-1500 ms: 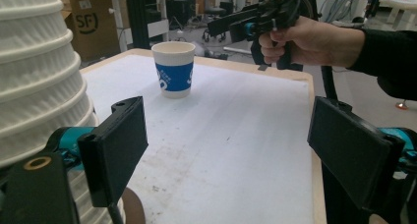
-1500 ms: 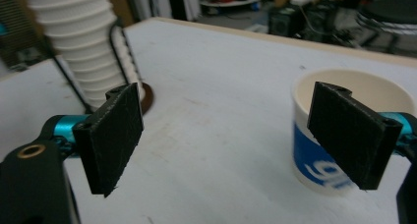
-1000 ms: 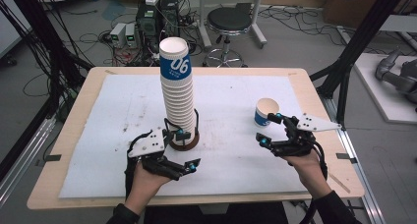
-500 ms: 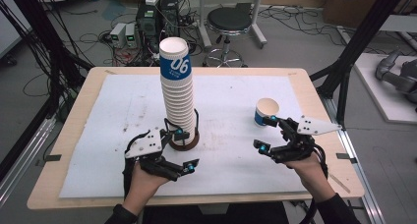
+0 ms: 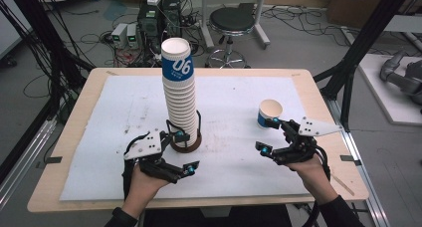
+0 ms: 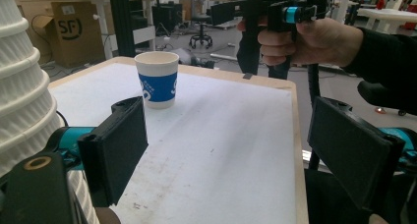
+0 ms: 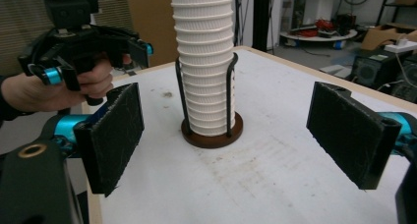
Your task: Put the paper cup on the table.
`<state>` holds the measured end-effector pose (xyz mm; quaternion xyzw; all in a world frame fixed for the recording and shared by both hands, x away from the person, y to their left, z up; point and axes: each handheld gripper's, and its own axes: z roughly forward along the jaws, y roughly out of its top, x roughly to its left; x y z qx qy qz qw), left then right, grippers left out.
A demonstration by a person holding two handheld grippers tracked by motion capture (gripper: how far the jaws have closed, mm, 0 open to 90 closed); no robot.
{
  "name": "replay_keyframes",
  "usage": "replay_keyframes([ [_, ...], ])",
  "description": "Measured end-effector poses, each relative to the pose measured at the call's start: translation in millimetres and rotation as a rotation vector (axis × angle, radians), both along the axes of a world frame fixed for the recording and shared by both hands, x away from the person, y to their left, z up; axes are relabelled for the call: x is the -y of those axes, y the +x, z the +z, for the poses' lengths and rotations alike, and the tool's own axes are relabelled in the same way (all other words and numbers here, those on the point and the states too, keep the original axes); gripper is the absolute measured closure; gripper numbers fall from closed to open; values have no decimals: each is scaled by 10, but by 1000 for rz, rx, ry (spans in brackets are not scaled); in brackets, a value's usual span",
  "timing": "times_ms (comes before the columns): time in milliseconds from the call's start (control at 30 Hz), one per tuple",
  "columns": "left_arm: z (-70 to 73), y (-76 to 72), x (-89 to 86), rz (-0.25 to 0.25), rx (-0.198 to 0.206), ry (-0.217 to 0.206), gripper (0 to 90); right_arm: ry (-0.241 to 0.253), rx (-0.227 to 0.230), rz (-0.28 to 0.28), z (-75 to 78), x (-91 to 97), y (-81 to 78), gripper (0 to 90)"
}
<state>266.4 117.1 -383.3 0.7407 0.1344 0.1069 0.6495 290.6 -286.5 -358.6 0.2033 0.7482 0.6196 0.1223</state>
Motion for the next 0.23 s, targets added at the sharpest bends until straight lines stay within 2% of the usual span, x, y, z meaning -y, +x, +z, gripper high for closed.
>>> replay_keyframes([
  [233,-22,4,-11,9,-6,8,151,-3,-4,9,-29,1,37,145],
])
